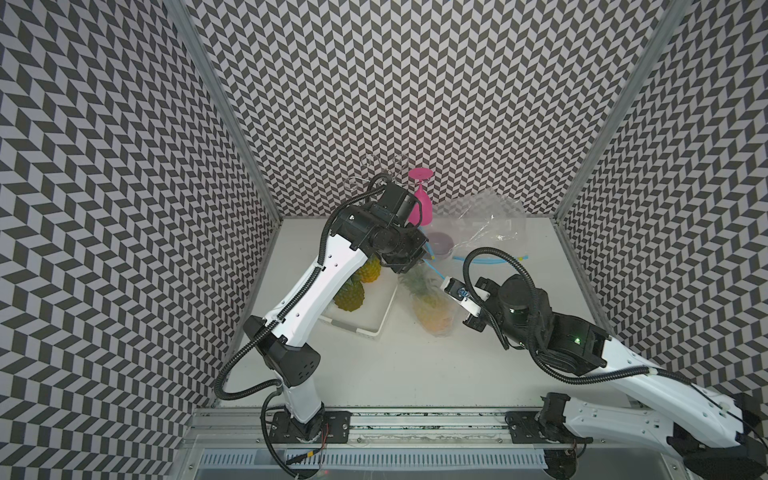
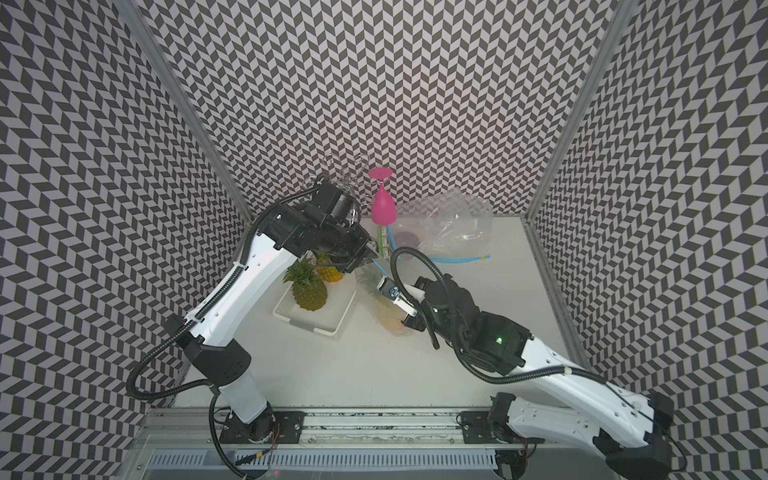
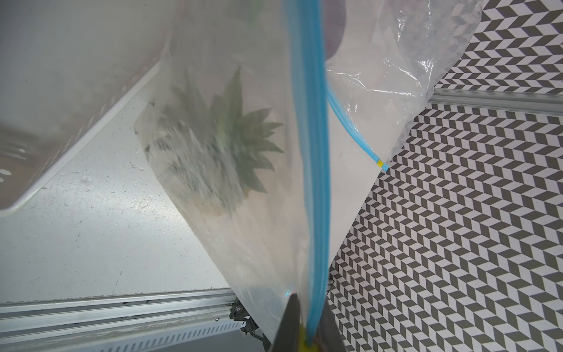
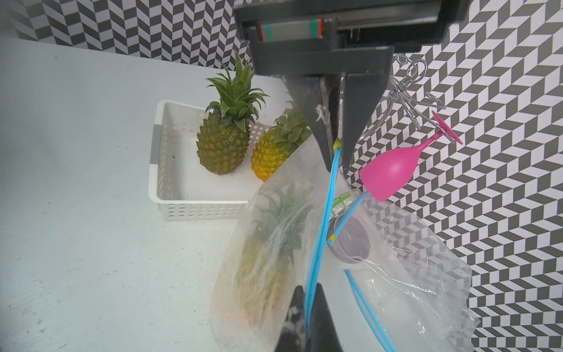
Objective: Open the zip-top bag and take out the pineapple
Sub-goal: Unzip the zipper on the zipper food storage bag.
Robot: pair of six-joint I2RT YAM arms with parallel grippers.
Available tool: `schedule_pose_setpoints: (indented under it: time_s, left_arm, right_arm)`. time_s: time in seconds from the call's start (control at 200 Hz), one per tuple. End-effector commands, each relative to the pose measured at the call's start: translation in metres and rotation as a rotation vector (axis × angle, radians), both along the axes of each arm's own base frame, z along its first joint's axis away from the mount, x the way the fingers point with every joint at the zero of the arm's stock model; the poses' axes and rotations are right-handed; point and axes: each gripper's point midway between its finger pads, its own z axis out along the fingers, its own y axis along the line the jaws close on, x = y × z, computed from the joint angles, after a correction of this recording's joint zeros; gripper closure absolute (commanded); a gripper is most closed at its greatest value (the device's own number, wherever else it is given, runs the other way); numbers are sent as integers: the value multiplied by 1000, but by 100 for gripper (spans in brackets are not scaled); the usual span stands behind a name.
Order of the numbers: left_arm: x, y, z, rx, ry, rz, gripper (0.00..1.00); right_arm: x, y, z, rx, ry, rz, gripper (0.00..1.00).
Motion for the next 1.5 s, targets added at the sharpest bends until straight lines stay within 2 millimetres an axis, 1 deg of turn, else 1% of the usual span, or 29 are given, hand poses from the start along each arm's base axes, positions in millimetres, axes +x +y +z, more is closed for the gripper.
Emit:
schedule_pose_setpoints:
  time_s: [0.0,0.155,0.315,0.471,0.591,0.661,0.746,0.836,0.906,1.051,1.141,1.267,1.332,1.372,1.422,1.497]
  left_arm:
    - [24,31,12,51,-89,94,90]
    - [35,45,11,75,-108,121,90]
    - [56,66,13,99,-147,167,90]
    - [73,85,7,136,-167,198,89]
    - [86,99,10,147,-199,226,89]
    - [93,105,13,140,-215,231,89]
    - [97,103,18,121,-235,220,90]
    - [95,93,20,89,-238,191,96]
    - [90,81,23,70,-247,160,100]
    - [69,56,32,23,-243,100,100]
    - [56,46,39,6,-253,80,100]
    - [42,36,38,-8,-245,46,100]
    - [37,33,37,-3,-246,26,100]
    - [35,34,36,10,-245,19,100]
    - [36,41,35,42,-259,22,100]
    - [39,54,31,87,-272,39,100]
  right_arm:
    - [-11,-6,7,40,5,13,100]
    - [-14,-9,9,64,21,5,100]
    - [-15,-18,9,91,34,-27,100]
    - [-15,-24,6,106,52,-55,100]
    - [-15,-27,6,119,54,-69,100]
    - [-15,-28,6,117,59,-74,100]
    - [-16,-29,5,119,59,-73,100]
    - [-16,-27,5,119,62,-66,100]
    - [-15,-24,6,121,62,-60,100]
    - [-11,-14,10,139,65,-47,100]
    - [-5,-12,16,170,60,-47,100]
    - [5,-12,17,183,66,-54,100]
    - [10,-15,21,201,63,-61,100]
    - [12,-19,25,214,62,-68,100]
    - [13,-25,28,225,60,-75,100]
    - [7,-29,28,216,58,-61,100]
